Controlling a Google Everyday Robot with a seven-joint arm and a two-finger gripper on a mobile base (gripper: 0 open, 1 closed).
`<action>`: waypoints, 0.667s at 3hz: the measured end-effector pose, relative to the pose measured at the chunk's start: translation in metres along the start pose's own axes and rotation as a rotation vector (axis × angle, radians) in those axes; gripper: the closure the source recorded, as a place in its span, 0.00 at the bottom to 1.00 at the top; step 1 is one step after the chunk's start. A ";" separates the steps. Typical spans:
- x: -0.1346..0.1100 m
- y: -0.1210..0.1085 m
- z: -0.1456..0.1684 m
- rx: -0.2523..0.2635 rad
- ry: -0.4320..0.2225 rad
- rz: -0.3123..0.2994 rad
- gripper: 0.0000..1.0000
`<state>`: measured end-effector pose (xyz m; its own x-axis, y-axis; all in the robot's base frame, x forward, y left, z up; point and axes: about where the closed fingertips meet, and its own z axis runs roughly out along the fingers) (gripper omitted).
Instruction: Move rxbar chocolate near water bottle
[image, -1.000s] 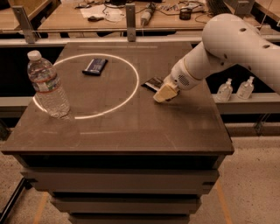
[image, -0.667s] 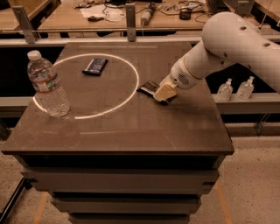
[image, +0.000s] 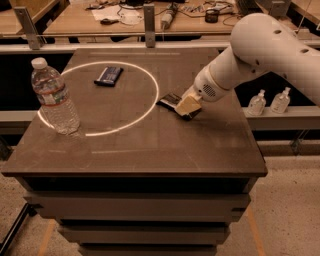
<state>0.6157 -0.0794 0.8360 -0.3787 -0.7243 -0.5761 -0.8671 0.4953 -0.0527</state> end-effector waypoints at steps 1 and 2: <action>-0.001 0.000 -0.001 0.000 0.000 0.000 1.00; -0.001 0.004 0.001 -0.012 -0.010 -0.005 1.00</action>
Offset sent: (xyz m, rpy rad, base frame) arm -0.0130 0.0133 -0.0097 0.0550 0.0032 0.0458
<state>0.6128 -0.0757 0.8353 -0.3716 -0.7217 -0.5840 -0.8728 0.4860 -0.0454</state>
